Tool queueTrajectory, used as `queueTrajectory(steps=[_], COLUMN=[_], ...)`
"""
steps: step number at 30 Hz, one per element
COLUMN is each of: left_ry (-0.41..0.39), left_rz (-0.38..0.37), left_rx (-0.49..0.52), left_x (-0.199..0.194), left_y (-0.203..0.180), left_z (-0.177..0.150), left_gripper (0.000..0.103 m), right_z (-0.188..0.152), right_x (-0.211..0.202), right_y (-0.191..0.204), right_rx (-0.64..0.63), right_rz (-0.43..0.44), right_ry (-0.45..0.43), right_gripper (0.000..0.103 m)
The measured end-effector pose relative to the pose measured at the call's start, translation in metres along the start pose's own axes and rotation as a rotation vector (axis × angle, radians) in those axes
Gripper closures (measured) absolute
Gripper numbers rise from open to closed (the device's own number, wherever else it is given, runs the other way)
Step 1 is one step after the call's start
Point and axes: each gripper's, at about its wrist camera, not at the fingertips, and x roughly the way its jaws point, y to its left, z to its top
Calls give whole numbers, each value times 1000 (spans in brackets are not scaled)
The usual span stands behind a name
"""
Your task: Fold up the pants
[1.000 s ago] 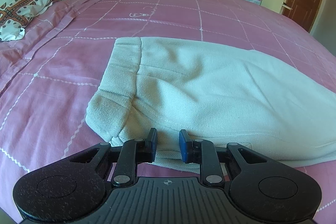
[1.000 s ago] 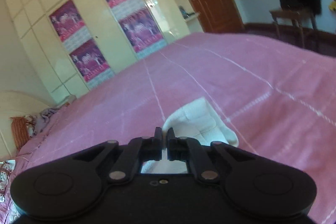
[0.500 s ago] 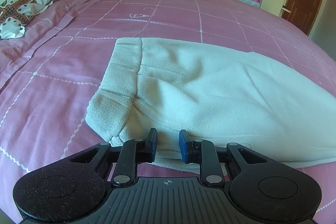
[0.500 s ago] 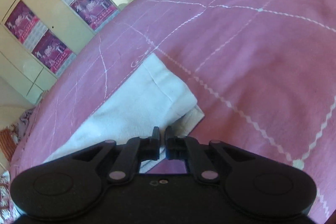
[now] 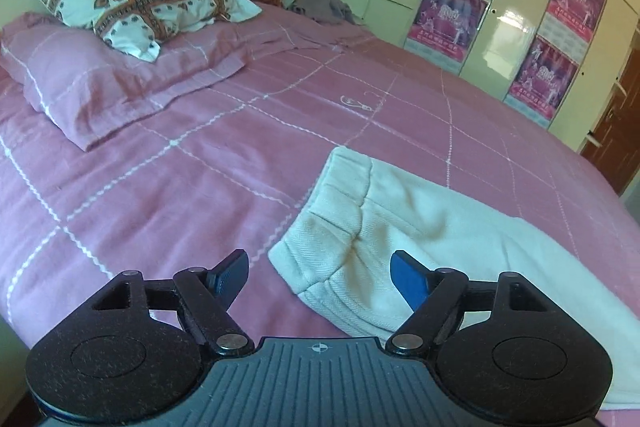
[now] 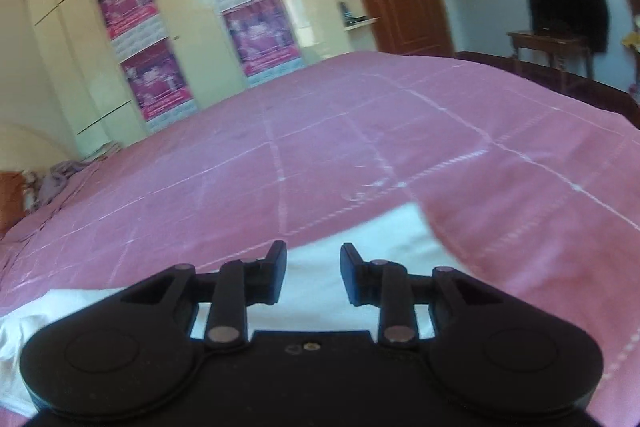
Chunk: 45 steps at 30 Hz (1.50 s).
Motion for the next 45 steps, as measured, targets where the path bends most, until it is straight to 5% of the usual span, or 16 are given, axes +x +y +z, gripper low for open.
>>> queueTrajectory(steps=[6, 7, 8, 12, 15, 17, 23, 26, 29, 32, 33, 34, 35, 37, 40, 45], left_ry=[86, 104, 127, 136, 152, 157, 19, -25, 32, 162, 165, 156, 157, 126, 46, 42], left_rz=[-3, -2, 13, -66, -81, -79, 56, 9, -69, -10, -35, -56, -57, -40, -79, -226], left_rx=[-73, -72, -62, -171, -144, -137, 51, 146, 212, 240, 206, 170, 148, 141, 194, 317], left_x=[44, 52, 59, 59, 63, 66, 21, 12, 35, 72, 75, 72, 68, 57, 50, 87], left_y=[2, 3, 5, 31, 32, 30, -5, -38, -67, -65, -56, -48, -43, -47, -73, -157], left_z=[6, 6, 4, 0, -3, 2, 15, 21, 16, -2, -5, -5, -3, 3, 15, 27], left_gripper=[41, 47, 72, 82, 82, 80, 73, 73, 73, 73, 75, 77, 81, 81, 80, 50], right_z=[7, 4, 2, -20, -40, -62, -49, -43, -46, -55, -58, -57, -52, -41, -31, -36], right_x=[72, 82, 91, 109, 118, 130, 90, 78, 87, 106, 114, 118, 118, 113, 99, 112], right_y=[138, 160, 178, 230, 228, 218, 205, 200, 205, 218, 214, 201, 186, 166, 157, 219], right_rx=[-157, -178, -191, -269, -272, -326, -313, -295, -275, -286, -289, -250, -185, -139, -142, -173], right_rz=[297, 322, 346, 349, 281, 177, 166, 202, 247, 229, 163, 139, 118, 67, 48, 210], right_ry=[136, 152, 164, 227, 319, 389, 279, 247, 273, 330, 360, 351, 348, 320, 261, 255], right_gripper=[69, 68, 68, 66, 64, 76, 63, 66, 66, 69, 77, 100, 103, 103, 80, 81])
